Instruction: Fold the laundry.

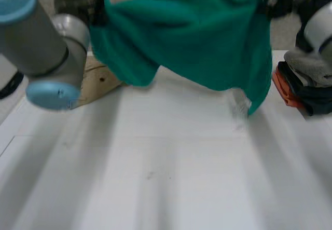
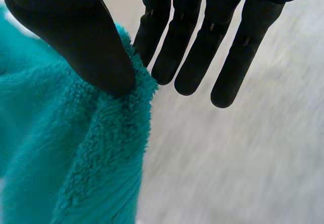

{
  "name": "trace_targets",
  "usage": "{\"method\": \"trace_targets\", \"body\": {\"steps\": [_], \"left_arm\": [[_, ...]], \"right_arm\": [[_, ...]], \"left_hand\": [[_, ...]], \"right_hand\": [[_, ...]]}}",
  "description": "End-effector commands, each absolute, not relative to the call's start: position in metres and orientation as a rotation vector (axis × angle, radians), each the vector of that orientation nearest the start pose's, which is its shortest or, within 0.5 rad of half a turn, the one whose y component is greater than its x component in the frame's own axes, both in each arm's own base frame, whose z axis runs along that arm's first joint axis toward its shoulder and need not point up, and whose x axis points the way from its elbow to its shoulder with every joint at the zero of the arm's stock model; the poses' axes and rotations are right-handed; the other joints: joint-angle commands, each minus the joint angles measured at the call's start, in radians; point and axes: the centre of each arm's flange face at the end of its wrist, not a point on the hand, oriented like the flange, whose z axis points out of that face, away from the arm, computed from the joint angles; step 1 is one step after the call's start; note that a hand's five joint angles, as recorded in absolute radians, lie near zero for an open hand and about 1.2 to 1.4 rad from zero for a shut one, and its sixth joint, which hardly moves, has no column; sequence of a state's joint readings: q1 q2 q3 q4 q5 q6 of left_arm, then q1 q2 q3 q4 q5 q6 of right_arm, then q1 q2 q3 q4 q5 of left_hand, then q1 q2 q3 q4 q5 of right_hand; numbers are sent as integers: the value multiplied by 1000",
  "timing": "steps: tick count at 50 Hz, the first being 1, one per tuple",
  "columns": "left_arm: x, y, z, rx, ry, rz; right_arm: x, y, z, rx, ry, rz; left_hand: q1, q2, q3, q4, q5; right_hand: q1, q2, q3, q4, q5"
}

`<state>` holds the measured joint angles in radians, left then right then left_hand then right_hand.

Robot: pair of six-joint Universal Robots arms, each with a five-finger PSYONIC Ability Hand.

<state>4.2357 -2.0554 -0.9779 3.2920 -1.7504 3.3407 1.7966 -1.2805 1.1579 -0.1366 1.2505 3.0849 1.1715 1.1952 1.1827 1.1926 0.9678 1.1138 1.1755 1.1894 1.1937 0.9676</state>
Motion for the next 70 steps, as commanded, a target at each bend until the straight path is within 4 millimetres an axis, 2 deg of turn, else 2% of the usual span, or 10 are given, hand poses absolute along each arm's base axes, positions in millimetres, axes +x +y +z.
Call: {"method": "trace_targets", "body": {"steps": [1, 7, 10, 20, 27, 42, 48, 51, 64, 70], "left_arm": [[-288, -303, 220, 776, 2191, -2100], [-279, -289, 164, 883, 2323, -1833], [-275, -285, 154, 902, 2378, -1745], [-262, -300, 197, 841, 2299, -1854], [-247, -321, 188, 974, 2181, -1744], [-246, -352, 147, 1291, 2187, -1631], [-249, -340, 134, 1366, 2314, -1479], [-249, -337, 138, 1357, 2324, -1459], [-226, -297, 214, 1169, 2234, -1530], [-212, -267, 200, 1323, 2280, -1326]], "right_arm": [[226, -324, 224, -821, 2074, -1843], [221, -300, 161, -1065, 2219, -1654], [219, -295, 152, -1167, 2246, -1627], [225, -309, 198, -1260, 2158, -1829], [239, -318, 204, -1573, 1980, -1841], [260, -336, 151, -2156, 1686, -1523], [258, -343, 136, -2167, 1716, -1494], [257, -348, 141, -2161, 1740, -1535], [189, -333, 210, -1698, 2277, -1538], [163, -300, 207, -1814, 2371, -1243]], "left_hand": [[225, 201, 214, 204, 254], [9, -15, -2, -12, 38], [-487, -510, -498, -508, -458], [-893, -917, -905, -915, -864], [-997, -1021, -1008, -1018, -968], [-973, -997, -984, -994, -944], [-566, -590, -577, -587, -537], [223, 200, 212, 202, 253], [225, 201, 214, 204, 254], [225, 201, 214, 204, 254]], "right_hand": [[282, 221, 207, 203, 254], [282, 221, 207, 203, 254], [-162, -224, -238, -242, -190], [-692, -754, -768, -772, -721], [-728, -790, -803, -808, -756], [-558, -620, -633, -638, -586], [-365, -426, -440, -445, -393], [281, 219, 205, 201, 253], [282, 221, 207, 203, 254], [282, 221, 207, 203, 254]]}}
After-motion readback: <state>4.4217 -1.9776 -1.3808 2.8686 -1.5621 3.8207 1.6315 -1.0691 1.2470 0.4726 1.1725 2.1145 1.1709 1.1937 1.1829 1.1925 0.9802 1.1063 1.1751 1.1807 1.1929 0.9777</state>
